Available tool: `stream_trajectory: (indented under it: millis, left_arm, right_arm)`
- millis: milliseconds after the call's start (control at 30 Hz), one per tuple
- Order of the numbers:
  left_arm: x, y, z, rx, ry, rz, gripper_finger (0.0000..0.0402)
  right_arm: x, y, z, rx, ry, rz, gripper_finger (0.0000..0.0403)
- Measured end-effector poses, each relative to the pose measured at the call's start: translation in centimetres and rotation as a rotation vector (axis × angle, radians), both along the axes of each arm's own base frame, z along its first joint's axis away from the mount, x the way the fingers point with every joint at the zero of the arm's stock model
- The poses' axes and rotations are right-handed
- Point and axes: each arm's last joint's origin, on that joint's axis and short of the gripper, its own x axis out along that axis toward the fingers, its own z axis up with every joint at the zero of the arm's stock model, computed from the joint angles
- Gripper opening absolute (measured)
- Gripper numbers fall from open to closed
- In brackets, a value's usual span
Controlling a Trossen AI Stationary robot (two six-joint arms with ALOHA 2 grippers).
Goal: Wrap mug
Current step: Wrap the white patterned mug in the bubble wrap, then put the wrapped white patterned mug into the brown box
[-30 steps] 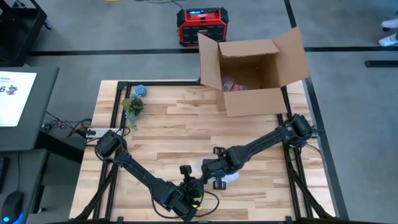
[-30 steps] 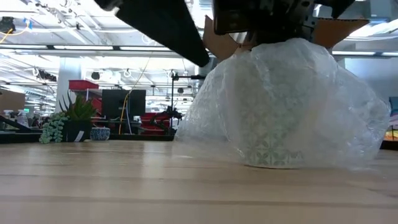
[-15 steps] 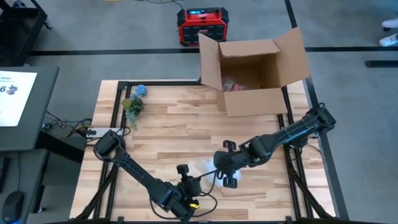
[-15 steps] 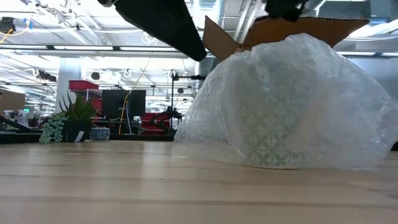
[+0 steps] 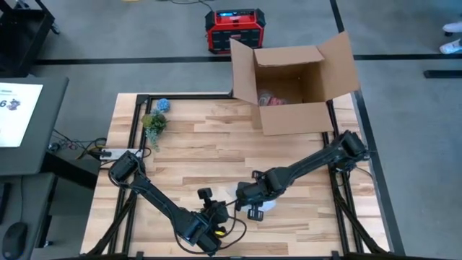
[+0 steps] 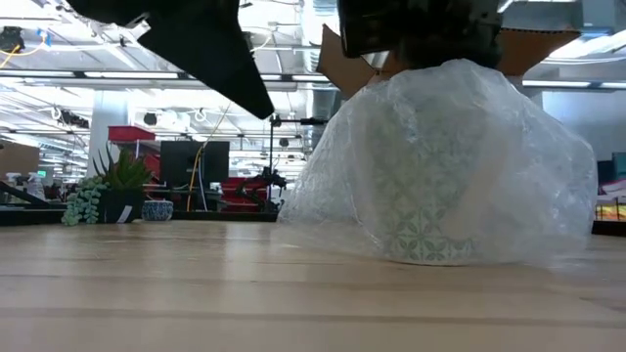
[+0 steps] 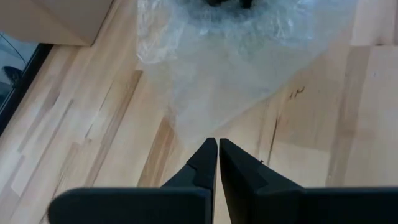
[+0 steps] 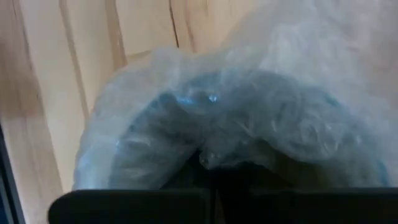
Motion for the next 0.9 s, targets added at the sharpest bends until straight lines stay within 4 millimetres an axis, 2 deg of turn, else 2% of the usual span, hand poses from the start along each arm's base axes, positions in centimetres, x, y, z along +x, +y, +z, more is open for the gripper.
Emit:
stream_trajectory:
  millis: [100, 233, 467, 633, 733, 900]
  left_arm:
    - [0.0, 0.0, 0.0, 0.003, 0.001, 0.001, 0.0]
    - [0.0, 0.1, 0.0, 0.003, -0.006, 0.008, 0.0]
    - [0.1, 0.1, 0.1, 0.003, -0.009, 0.01, 0.0]
    - [0.0, 0.1, 0.0, 0.001, -0.008, 0.009, 0.0]
    - [0.0, 0.1, 0.0, 0.002, -0.008, 0.01, 0.0]
    - [0.0, 0.1, 0.0, 0.002, -0.007, 0.01, 0.0]
  right_arm:
    - [0.0, -0.3, 0.3, -0.001, -0.007, 0.015, 0.0]
    - [-0.7, -0.6, 2.6, 0.003, -0.065, 0.027, 0.0]
    - [-3.7, -0.5, 9.8, 0.016, -0.27, 0.155, 0.0]
    - [-5.9, 0.6, 12.6, -0.002, -0.365, 0.325, 0.0008]
    - [-6.8, 2.1, 12.4, -0.023, -0.35, 0.433, 0.0045]
    - [-6.6, 3.6, 9.5, -0.158, -0.236, 0.552, 0.0148]
